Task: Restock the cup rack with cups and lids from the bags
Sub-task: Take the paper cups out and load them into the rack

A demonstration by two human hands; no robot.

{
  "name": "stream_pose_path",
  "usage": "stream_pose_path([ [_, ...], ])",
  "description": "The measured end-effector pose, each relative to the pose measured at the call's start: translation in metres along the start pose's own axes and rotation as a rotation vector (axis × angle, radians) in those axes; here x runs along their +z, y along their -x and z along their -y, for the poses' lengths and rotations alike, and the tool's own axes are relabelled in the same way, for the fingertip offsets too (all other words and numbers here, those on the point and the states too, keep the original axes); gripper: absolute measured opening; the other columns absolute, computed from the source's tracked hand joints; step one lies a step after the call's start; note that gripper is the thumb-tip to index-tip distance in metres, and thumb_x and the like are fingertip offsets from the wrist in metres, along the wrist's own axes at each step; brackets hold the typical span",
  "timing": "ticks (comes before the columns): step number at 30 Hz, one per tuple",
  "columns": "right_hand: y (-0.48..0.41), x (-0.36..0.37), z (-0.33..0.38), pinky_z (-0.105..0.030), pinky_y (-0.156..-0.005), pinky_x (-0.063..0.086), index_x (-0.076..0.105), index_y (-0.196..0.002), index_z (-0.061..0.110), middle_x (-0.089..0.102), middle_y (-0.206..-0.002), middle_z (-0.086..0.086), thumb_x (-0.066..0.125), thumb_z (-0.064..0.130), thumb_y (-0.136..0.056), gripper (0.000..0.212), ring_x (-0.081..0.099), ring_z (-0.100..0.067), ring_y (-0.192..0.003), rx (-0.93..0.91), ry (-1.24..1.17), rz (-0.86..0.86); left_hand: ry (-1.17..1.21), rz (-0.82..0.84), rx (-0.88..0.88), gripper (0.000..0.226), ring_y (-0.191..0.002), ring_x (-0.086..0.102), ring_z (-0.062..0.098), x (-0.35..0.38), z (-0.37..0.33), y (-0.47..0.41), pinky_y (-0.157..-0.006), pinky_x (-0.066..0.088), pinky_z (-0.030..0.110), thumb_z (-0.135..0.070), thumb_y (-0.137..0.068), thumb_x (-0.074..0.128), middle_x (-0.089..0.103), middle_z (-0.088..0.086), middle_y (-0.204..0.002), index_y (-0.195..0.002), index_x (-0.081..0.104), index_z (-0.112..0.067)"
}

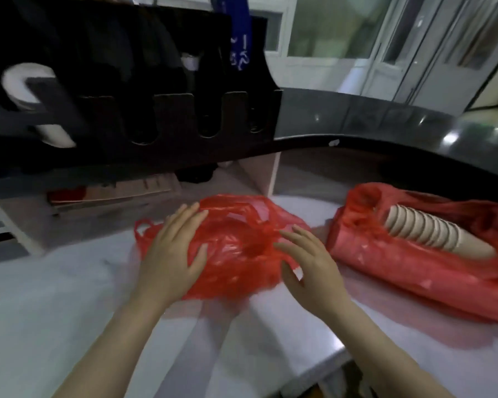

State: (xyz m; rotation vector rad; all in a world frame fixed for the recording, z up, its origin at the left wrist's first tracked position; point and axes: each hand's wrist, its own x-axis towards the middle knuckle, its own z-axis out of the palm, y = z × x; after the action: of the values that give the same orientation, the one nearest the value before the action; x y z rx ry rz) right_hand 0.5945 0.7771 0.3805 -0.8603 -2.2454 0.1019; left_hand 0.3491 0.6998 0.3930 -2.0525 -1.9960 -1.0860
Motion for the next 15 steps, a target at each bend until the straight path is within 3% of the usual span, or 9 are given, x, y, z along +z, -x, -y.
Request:
stream_pose_path([
  [2,0.017,-0.034,-0.052,-0.039,-0.107,0.038,0.072,-0.102,0.008,0.065,-0.119,-0.009,0.064,0.002,-0.074,0.030,0.053,-0.029,-0.121,0.030,0.032,-0.019,0.064,-0.011,-0.044,0.055,-0.137,0.033,0.020,0.043,-0.042,-0.018,-0.114,0.020,0.030,-0.031,-0.085,0.044,0.045,0.008,-0.143,-0.134,0.051,-0.008],
  [5,0.043,-0.086,-0.125,-0.043,-0.103,0.040,0.073,-0.098,0.007,0.066,-0.116,-0.013,0.061,0.005,-0.074,0.027,0.056,-0.036,-0.117,0.071,0.188,-0.039,0.114,0.058,-0.045,0.052,-0.135,0.038,0.026,0.100,-0.102,-0.040,-0.114,0.024,0.037,-0.025,-0.085,0.048,0.047,0.010,-0.141,-0.133,0.052,-0.006],
  [8,0.062,-0.136,-0.183,-0.042,-0.095,0.045,0.073,-0.096,0.009,0.069,-0.108,-0.010,0.052,0.011,-0.081,0.027,0.061,-0.034,-0.107,0.117,0.301,-0.120,0.116,0.126,0.028,0.054,-0.132,0.040,0.023,0.135,-0.147,-0.059,-0.115,0.020,0.029,-0.029,-0.084,0.042,0.050,0.011,-0.139,-0.130,0.054,-0.004],
  [12,0.086,-0.179,-0.241,-0.044,-0.083,0.046,0.073,-0.089,0.007,0.070,-0.091,-0.009,0.055,0.011,-0.081,0.020,0.063,-0.035,-0.088,0.210,0.403,-0.239,0.142,0.085,0.051,0.047,-0.132,0.037,0.020,0.168,-0.188,-0.083,-0.113,0.019,0.024,-0.026,-0.085,0.044,0.053,0.003,-0.134,-0.127,0.058,-0.008],
  [15,0.105,-0.194,-0.273,-0.054,-0.091,0.043,0.070,-0.100,0.006,0.067,-0.104,-0.015,0.052,0.024,-0.083,0.030,0.061,-0.040,-0.100,0.401,0.470,-0.213,0.216,0.087,0.064,0.044,-0.130,0.038,0.013,0.194,-0.220,-0.102,-0.112,0.018,0.024,-0.013,-0.084,0.053,0.052,-0.007,-0.132,-0.127,0.058,-0.013],
])
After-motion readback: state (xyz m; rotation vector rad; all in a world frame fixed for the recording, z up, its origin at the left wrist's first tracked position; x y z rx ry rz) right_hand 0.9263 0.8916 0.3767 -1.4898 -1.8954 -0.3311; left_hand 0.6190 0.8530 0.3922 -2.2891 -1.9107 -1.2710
